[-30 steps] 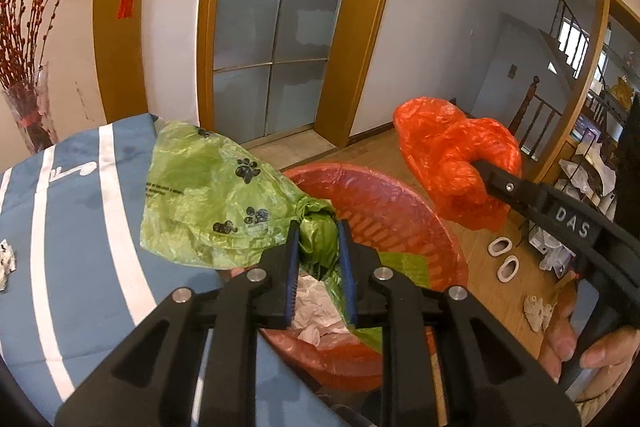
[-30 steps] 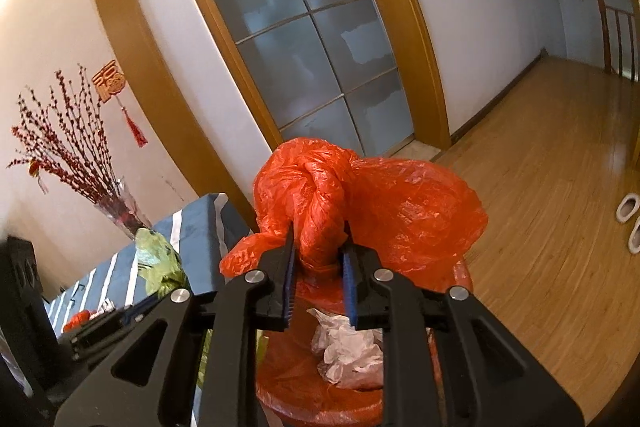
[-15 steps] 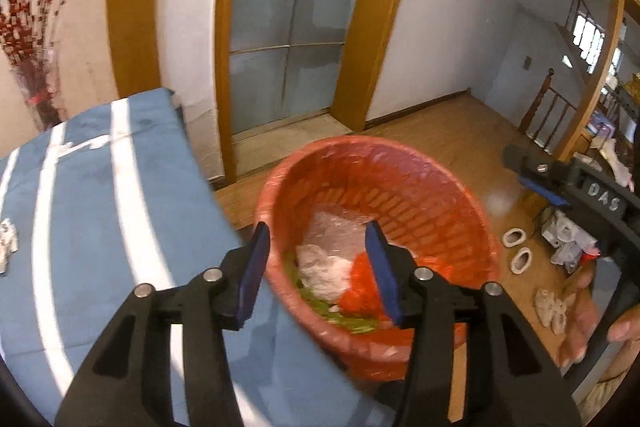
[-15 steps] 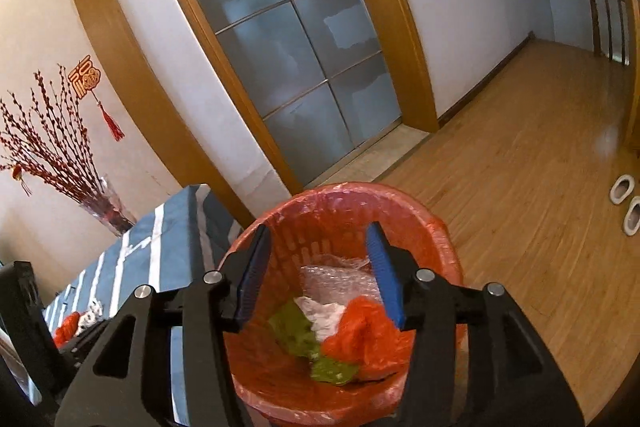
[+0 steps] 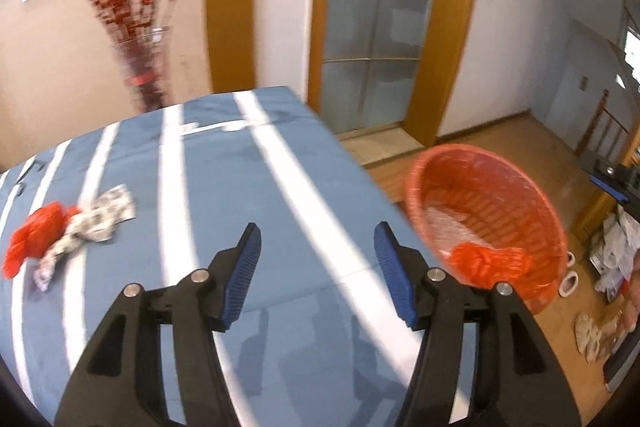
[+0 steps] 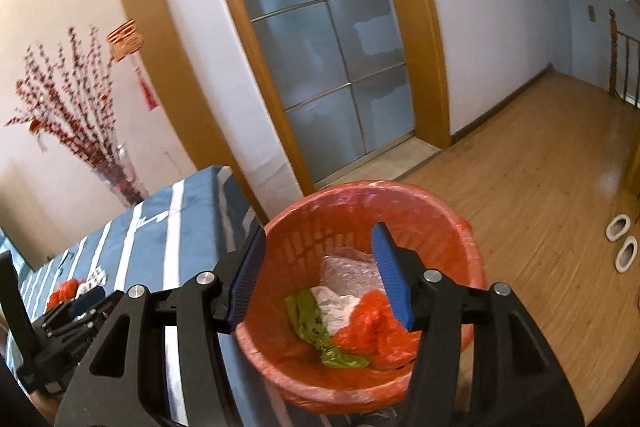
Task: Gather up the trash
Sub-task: 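Move both tools back to the table and grasp the orange bag with the left tool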
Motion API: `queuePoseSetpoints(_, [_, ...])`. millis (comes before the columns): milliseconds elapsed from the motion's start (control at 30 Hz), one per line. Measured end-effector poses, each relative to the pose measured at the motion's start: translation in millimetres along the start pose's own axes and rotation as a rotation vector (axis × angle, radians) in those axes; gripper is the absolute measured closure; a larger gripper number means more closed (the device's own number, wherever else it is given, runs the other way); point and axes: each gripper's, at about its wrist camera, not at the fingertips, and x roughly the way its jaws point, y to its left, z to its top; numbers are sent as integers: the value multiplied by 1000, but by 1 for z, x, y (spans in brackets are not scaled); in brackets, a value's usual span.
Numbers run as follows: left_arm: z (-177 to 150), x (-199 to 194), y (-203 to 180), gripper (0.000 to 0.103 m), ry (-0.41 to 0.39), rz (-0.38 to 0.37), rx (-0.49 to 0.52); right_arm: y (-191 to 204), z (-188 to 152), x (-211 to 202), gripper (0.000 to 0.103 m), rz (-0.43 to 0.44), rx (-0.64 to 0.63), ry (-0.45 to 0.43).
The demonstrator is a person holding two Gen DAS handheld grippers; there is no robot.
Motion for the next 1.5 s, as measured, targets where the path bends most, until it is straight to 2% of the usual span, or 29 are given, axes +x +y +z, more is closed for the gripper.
queuePoseSetpoints(167, [-6, -11, 48, 44, -7, 95, -35, 29, -8, 2, 47, 38, -53, 26])
queuePoseSetpoints(500, [1, -25, 195, 44, -20, 396, -123, 94, -36, 20, 47, 110, -170, 108])
queuePoseSetpoints(633, [3, -16, 246, 44, 14, 438, -197, 119, -46, 31, 47, 132, -210, 143])
queuePoseSetpoints(700, [1, -8, 264, 44, 40, 425, -232, 133, -52, 35, 47, 141, -238, 156])
queuePoseSetpoints(833, [-6, 12, 281, 44, 96, 350, -272, 157, -61, 40, 47, 154, -286, 182])
queuePoseSetpoints(1133, [-21, 15, 281, 48, 117, 236, -288, 207, -78, 49, 47, 202, -359, 215])
queuePoseSetpoints(1300, [-25, 16, 284, 48, 115, 211, -312, 228, -86, 47, 47, 226, -399, 220])
queuePoseSetpoints(1400, [-25, 19, 285, 52, 116, 177, -338, 233, -90, 48, 47, 233, -405, 226])
queuePoseSetpoints(1500, [-24, 20, 282, 62, 105, 165, -329, 238, -93, 49, 47, 236, -414, 233])
